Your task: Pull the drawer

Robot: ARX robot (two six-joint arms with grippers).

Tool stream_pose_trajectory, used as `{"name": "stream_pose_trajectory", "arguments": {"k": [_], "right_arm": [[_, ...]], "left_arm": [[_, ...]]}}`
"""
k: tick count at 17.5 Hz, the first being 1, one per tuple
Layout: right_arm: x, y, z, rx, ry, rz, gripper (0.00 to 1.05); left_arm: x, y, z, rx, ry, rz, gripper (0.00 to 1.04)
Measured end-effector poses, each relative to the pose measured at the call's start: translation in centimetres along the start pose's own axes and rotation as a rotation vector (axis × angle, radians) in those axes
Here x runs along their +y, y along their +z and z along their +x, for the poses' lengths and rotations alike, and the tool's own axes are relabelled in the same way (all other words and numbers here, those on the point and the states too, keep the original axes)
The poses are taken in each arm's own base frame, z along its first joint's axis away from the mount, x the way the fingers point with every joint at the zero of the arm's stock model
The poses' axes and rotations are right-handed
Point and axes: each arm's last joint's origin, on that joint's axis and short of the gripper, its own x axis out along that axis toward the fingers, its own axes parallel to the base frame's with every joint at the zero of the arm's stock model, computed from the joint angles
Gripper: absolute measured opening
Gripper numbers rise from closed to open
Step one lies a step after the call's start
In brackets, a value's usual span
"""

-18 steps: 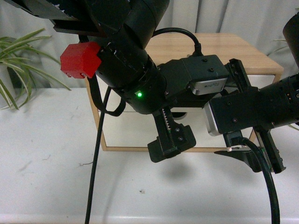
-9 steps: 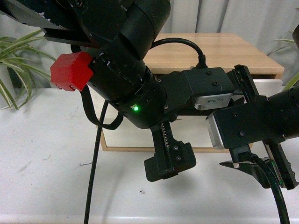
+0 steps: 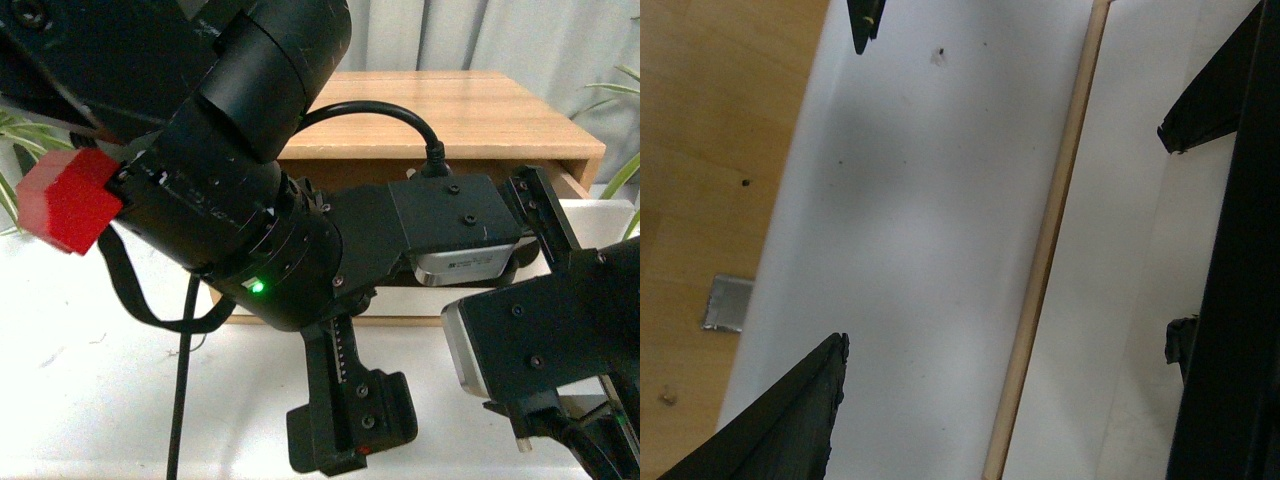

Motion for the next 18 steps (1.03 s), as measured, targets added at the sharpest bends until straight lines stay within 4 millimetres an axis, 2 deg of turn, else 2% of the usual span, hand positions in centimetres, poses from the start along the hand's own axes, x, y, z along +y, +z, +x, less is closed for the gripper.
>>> {"name": "stream_pose_trajectory", "arguments": {"k": [8,14,18], "right_arm": [[2.1,1.8,-1.0,-0.006,0.018,-0.012,0.98],[2.1,2.1,-1.4,-0.008,0.013,-0.016,0.98],[2.1,2.1,-1.3,-0.011,0.009,-0.020,0.98]], "left_arm": [[-2.5,-0.3,-1.2,-0.010,-0.024,0.007,0.98],[-2.6,-0.2,-1.7,-0.018,-0.024,-0.017,0.98],[-2.3,0.2,-2.8,-0.039,0.018,-0.045,0.98]]}}
